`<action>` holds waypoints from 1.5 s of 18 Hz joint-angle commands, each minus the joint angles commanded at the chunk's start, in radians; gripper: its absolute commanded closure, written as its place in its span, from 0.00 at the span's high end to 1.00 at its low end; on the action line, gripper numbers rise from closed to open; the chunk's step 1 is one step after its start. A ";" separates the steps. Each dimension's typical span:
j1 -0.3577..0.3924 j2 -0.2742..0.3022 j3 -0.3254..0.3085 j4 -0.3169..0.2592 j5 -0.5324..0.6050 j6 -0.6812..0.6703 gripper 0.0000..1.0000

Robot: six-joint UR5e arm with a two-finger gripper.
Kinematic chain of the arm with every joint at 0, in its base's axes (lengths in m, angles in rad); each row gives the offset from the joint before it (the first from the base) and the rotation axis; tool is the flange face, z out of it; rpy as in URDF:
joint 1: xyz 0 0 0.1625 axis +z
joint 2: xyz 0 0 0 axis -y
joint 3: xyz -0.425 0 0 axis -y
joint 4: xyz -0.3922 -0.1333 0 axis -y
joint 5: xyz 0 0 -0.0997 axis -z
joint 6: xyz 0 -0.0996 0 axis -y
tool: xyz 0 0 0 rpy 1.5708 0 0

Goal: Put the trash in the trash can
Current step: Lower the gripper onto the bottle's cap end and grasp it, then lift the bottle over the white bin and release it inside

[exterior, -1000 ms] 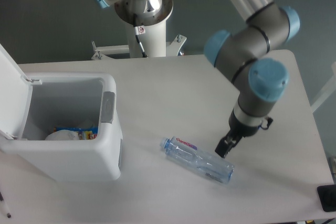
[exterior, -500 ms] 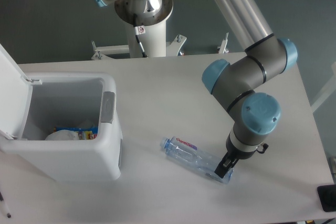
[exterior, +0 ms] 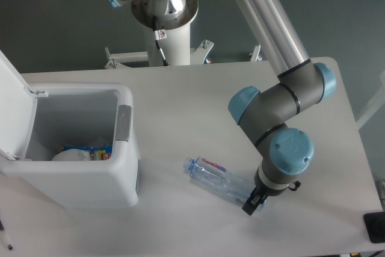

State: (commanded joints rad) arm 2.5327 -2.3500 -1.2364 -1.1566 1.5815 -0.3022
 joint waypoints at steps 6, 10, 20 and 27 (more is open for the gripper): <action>-0.002 -0.011 0.017 0.000 -0.001 -0.002 0.61; -0.002 -0.011 0.032 0.000 -0.003 0.000 0.47; 0.006 0.040 0.230 0.072 -0.099 0.028 0.43; 0.005 0.130 0.284 0.314 -0.446 0.280 0.43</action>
State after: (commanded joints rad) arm 2.5372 -2.2199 -0.9526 -0.8422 1.1358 -0.0219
